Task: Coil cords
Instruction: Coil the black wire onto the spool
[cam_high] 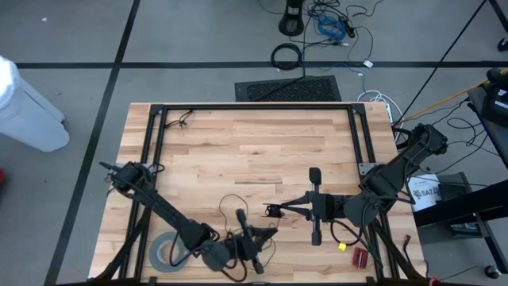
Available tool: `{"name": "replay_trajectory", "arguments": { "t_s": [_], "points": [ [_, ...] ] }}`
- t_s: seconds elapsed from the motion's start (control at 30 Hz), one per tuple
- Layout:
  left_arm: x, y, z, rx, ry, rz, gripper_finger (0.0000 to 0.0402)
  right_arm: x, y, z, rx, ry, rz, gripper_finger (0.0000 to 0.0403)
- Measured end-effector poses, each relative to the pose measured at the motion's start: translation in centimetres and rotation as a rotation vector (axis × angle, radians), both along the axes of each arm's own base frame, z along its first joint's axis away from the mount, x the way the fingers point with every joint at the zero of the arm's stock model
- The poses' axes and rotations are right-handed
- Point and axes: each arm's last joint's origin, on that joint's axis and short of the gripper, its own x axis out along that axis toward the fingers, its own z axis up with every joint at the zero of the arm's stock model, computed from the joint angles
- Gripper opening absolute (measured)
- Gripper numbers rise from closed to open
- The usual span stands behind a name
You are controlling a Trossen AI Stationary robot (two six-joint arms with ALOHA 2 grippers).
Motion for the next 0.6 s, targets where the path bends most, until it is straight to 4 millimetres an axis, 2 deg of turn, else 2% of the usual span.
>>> {"name": "replay_trajectory", "arguments": {
  "t_s": [0.23,0.33,0.6],
  "points": [
    [-1.7,-0.9,-1.2,0.15,0.114,0.222,0.0004,-0.3,0.4,0.0,0.002,0.004,0.016,0.0],
    [-2.7,-1.6,-1.2,0.191,0.133,0.259,0.0002,-0.3,0.4,-0.1,-0.001,0.009,0.02,0.0],
    [-6.4,-1.8,2.1,0.105,0.125,0.183,0.0001,-0.5,0.4,-0.6,-0.012,0.056,0.017,0.0]
  ]
}}
